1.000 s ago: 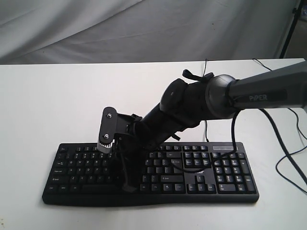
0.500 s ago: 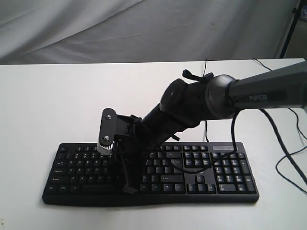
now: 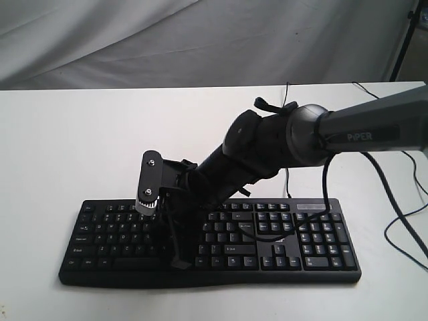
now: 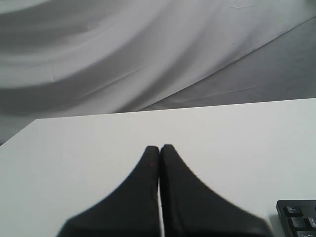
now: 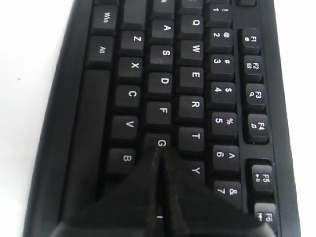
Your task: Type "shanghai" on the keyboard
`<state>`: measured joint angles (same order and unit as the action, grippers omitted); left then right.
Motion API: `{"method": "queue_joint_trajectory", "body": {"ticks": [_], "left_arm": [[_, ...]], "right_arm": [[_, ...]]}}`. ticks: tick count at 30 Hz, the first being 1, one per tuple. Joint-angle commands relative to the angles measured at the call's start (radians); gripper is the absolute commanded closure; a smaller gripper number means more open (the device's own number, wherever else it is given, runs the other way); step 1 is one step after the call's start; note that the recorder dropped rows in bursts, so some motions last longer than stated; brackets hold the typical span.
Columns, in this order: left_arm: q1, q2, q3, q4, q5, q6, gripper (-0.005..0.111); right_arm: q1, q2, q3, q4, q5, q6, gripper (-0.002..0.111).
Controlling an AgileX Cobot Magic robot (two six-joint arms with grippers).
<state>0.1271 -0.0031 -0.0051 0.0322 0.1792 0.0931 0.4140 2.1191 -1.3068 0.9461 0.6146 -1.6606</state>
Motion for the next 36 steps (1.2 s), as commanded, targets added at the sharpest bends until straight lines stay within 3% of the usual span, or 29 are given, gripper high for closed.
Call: {"method": "queue_joint_trajectory", "body": {"ticks": [1, 36], "left_arm": [[-0.004, 0.003, 0.005, -0.001, -0.005, -0.003, 0.106], [-0.004, 0.003, 0.005, -0.001, -0.005, -0.003, 0.106]], "right_arm": [[-0.004, 0.003, 0.006, 0.013, -0.001, -0.009, 0.108], [-0.004, -0.044, 0.006, 0.006, 0.006, 0.005, 0.108]]}}
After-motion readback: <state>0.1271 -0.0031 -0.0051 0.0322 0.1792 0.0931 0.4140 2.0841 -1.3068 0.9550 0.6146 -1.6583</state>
